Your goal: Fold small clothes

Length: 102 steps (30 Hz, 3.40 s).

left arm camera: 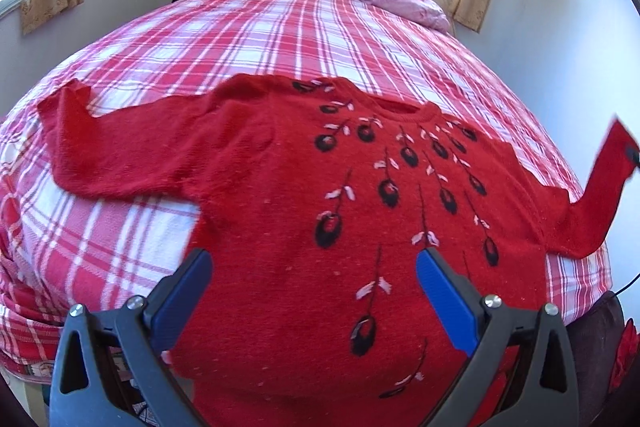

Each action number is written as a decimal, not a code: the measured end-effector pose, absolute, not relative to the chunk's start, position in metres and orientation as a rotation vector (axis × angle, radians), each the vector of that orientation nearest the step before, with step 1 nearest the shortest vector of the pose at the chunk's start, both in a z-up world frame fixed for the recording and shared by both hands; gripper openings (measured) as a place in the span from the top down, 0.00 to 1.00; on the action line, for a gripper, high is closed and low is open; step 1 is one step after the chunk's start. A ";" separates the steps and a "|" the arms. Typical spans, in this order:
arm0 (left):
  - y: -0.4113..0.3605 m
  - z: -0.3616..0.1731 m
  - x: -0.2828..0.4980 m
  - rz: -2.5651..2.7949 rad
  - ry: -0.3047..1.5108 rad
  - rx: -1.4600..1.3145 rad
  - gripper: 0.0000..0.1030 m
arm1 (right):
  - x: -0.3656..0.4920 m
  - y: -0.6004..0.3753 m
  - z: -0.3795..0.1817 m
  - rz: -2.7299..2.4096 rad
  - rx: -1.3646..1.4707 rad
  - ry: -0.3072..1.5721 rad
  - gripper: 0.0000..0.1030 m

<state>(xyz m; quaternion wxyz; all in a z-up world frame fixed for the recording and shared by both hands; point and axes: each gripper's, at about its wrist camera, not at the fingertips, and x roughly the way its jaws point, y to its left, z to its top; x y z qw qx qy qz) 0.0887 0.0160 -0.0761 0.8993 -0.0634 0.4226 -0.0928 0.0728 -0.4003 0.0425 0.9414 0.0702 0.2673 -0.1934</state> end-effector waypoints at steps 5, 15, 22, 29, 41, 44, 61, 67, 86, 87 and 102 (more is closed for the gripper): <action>0.041 -0.070 0.084 -0.139 0.830 -0.121 0.00 | 0.125 -0.286 0.040 -0.093 0.138 0.555 0.88; 0.103 -0.072 0.089 -0.009 0.812 -0.180 0.00 | 0.204 -0.102 -0.068 0.219 0.090 0.719 0.88; 0.122 -0.085 0.099 0.022 0.840 -0.211 0.00 | 0.221 -0.057 -0.124 0.262 0.029 0.793 0.86; 0.120 -0.094 0.099 0.021 0.871 -0.207 0.00 | 0.223 -0.065 -0.133 0.420 0.204 0.852 0.47; 0.092 -0.094 0.100 -0.017 0.857 -0.085 0.00 | 0.146 -0.175 -0.075 0.174 0.230 0.632 0.64; 0.084 -0.098 0.103 -0.040 0.884 -0.097 0.00 | 0.128 -0.236 -0.069 0.011 0.256 0.625 0.68; 0.068 -0.093 0.096 -0.048 0.882 -0.069 0.00 | 0.100 -0.314 -0.101 -0.139 0.334 0.672 0.68; 0.066 -0.088 0.106 -0.063 0.869 -0.075 0.00 | 0.105 -0.324 -0.087 -0.152 0.384 0.653 0.68; 0.027 -0.111 0.200 -0.259 0.956 -0.200 0.77 | 0.064 -0.296 -0.101 -0.097 0.431 0.616 0.68; 0.028 -0.109 0.201 -0.262 0.954 -0.195 0.81 | 0.062 -0.295 -0.104 -0.083 0.436 0.621 0.68; 0.049 -0.052 0.181 -0.379 0.789 -0.404 0.90 | 0.084 -0.262 -0.131 0.056 0.327 0.699 0.68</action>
